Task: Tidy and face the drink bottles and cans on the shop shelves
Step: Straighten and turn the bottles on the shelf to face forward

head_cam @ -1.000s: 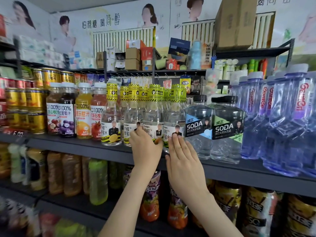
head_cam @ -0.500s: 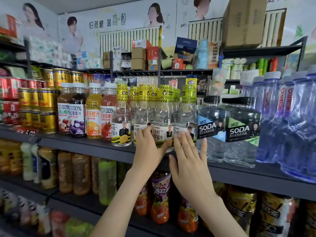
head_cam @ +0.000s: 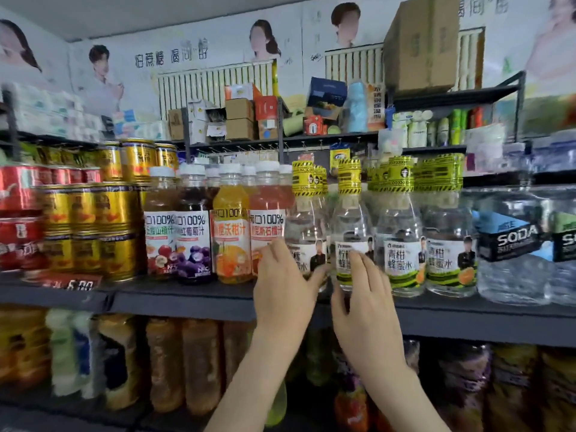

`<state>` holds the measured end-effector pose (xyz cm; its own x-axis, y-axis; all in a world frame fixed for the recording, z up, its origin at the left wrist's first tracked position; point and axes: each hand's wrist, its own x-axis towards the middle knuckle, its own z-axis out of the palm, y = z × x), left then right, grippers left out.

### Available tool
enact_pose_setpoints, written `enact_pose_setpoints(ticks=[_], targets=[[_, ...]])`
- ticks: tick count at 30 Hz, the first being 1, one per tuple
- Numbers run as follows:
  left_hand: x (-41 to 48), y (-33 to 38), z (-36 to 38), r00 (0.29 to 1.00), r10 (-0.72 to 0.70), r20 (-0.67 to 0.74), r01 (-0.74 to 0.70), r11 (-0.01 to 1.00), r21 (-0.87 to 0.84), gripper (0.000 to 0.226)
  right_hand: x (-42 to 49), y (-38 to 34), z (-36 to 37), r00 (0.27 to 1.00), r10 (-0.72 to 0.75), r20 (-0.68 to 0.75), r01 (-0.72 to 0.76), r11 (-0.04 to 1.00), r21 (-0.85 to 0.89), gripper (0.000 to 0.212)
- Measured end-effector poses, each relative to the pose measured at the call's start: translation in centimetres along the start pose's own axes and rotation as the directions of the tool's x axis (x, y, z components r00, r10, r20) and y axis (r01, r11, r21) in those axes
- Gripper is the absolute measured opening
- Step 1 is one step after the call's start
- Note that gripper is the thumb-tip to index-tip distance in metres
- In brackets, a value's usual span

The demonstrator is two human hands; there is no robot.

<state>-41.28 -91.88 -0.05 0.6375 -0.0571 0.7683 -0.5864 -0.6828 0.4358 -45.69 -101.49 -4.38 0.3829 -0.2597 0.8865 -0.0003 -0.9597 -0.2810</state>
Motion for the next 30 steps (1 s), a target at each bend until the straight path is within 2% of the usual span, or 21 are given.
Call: enact_pose_setpoints(ticks=[2,5,9,12,14,17,20,23,25,27,30], targets=[[0.3,-0.1,0.5,0.999,-0.006,0.036,0.006,1.0,-0.008,0.087,0.2,-0.5,0.3,0.997,0.064,-0.051,-0.066,0.997,-0.045,0.06],[0.5,-0.3,0.6,0.999,0.009,0.051,-0.007,0.999,-0.038,0.091,0.4,-1.0,0.6,0.987,0.152,-0.057,-0.159,0.978,-0.136,0.063],[0.8,-0.8,0.3,0.995,0.04,0.096,-0.031,0.995,-0.091,0.087,0.7,-2.0,1.2,0.944,0.329,-0.032,-0.33,0.932,-0.148,0.067],[0.8,-1.0,0.5,0.995,0.057,0.085,-0.048,0.994,-0.097,0.081,1.5,-3.1,1.1,0.903,0.424,-0.071,-0.43,0.893,-0.136,0.07],[0.7,-1.1,0.6,0.995,0.078,0.061,-0.072,0.994,-0.084,0.073,1.8,-4.0,1.1,0.859,0.512,0.015,-0.504,0.85,-0.149,0.069],[0.7,-1.4,0.7,0.995,0.089,0.047,-0.084,0.993,-0.088,0.068,1.7,-4.9,1.1,0.847,0.531,-0.006,-0.528,0.842,-0.107,0.07],[1.0,-2.2,0.4,0.989,0.134,0.056,-0.126,0.984,-0.124,0.067,1.4,-5.2,1.2,0.84,0.542,0.037,-0.531,0.833,-0.152,0.071],[1.1,-4.4,-0.2,0.98,0.2,0.01,-0.193,0.956,-0.221,0.052,0.7,-5.6,1.7,0.883,0.466,-0.063,-0.47,0.87,-0.149,0.07],[1.2,-6.6,-1.0,0.968,0.209,-0.136,-0.234,0.95,-0.208,0.038,0.0,-6.3,2.3,0.933,0.327,-0.151,-0.34,0.937,-0.074,0.068],[1.6,-9.2,-1.5,0.951,0.182,-0.251,-0.217,0.969,-0.121,0.034,-0.4,-7.5,3.1,0.982,0.136,-0.134,-0.136,0.991,0.014,0.063],[2.6,-12.8,-2.4,0.969,0.112,-0.219,-0.114,0.993,0.004,0.053,-0.6,-9.0,4.6,0.991,-0.13,-0.015,0.129,0.991,-0.027,0.05]])
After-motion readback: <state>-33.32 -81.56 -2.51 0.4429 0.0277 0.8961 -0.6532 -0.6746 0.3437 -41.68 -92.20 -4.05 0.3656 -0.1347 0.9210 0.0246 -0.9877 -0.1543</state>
